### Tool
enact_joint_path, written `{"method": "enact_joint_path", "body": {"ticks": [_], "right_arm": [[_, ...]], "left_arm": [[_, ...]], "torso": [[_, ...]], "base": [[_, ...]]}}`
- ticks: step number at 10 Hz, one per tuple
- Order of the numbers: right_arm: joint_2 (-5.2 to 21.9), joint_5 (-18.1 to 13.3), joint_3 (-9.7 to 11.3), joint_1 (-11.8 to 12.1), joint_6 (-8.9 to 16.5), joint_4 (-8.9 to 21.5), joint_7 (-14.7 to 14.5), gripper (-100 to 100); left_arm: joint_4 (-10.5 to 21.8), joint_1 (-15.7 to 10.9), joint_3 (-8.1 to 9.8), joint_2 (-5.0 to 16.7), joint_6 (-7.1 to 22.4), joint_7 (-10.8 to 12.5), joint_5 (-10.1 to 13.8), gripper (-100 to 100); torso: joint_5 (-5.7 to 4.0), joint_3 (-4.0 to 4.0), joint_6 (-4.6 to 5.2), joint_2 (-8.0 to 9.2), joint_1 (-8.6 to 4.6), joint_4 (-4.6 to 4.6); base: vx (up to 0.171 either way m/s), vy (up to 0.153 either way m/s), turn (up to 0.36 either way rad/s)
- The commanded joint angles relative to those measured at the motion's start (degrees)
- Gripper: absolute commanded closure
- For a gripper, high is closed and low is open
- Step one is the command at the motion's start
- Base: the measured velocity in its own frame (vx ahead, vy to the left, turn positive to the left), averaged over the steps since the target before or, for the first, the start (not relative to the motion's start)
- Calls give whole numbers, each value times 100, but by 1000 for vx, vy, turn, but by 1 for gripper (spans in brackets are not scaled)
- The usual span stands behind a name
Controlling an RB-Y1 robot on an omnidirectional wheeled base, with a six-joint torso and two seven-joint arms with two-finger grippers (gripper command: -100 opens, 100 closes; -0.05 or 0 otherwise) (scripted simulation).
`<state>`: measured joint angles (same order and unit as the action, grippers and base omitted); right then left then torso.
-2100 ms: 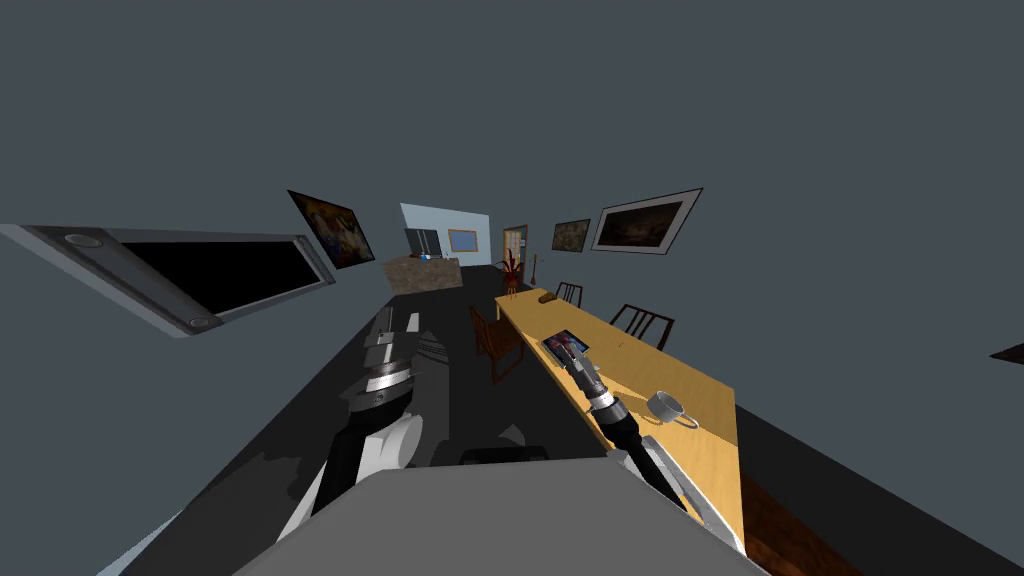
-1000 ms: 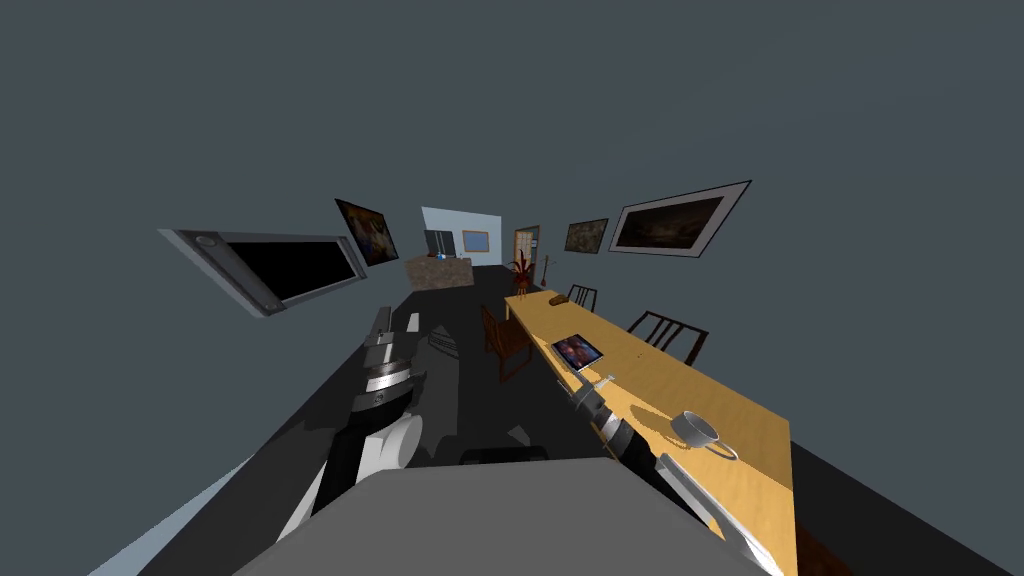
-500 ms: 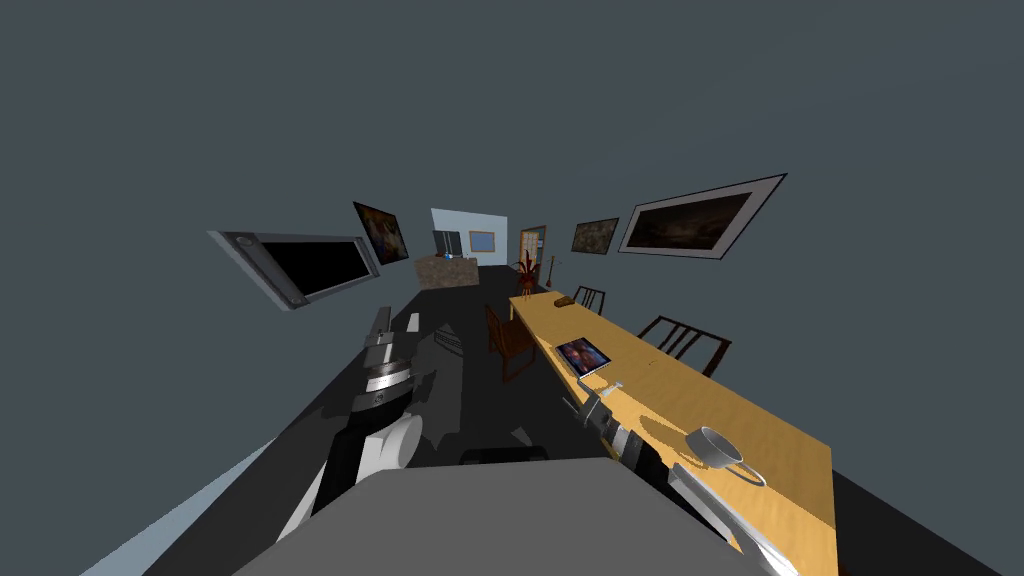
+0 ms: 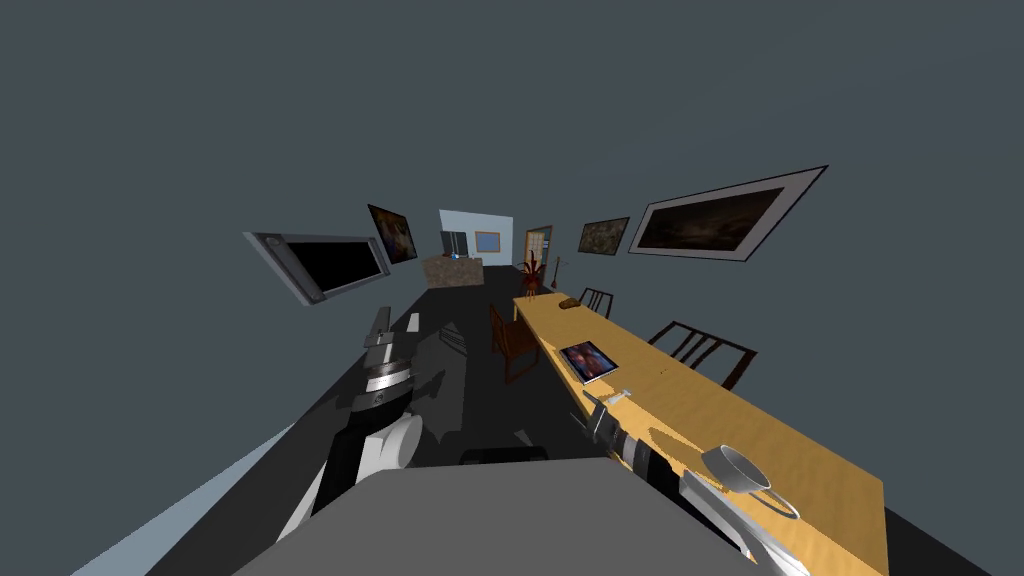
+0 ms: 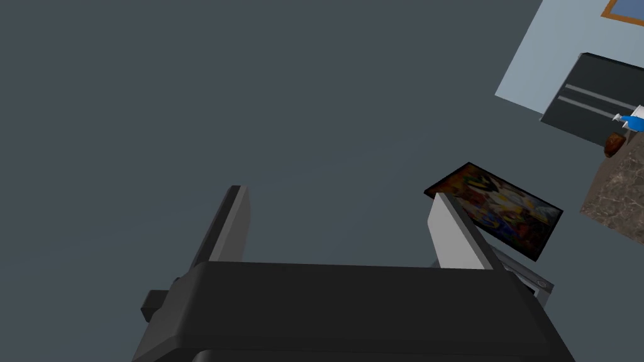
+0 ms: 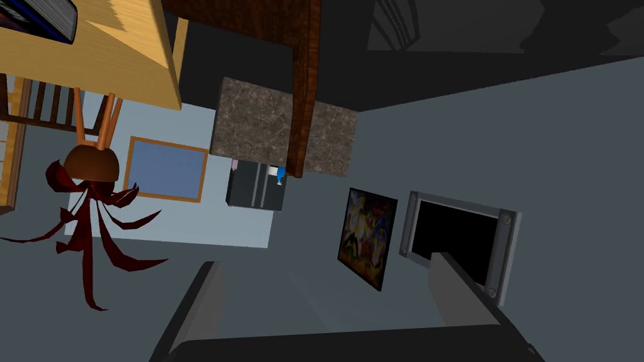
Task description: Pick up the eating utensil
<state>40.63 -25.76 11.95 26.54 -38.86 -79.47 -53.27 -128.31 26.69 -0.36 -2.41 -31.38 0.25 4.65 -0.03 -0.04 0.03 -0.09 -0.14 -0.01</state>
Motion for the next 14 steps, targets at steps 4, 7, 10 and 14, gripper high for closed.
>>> {"method": "enact_joint_path", "body": {"ticks": [4,7,10,14], "right_arm": [[364,-265,191,-82,-42,652,-505,-100],[649,-503,384,-195,-60,1131,-917,-100],[899,-721,575,-310,-67,1671,-1287,-100],[1113,-919,759,-422,-63,2232,-1705,-100]], "left_arm": [[0,0,0,0,0,0,0,0],[0,-1,0,0,0,0,0,0],[0,0,0,0,0,0,0,0],[0,0,1,0,0,0,0,0]], "torso": [[-2,-2,0,-3,-7,-1],[1,2,-3,4,4,1],[-2,-4,-1,-7,-14,-1],[-2,-1,2,-2,-6,0]], "base": [[22,-40,116],[12,-29,142],[35,-73,172],[18,-58,111]]}}
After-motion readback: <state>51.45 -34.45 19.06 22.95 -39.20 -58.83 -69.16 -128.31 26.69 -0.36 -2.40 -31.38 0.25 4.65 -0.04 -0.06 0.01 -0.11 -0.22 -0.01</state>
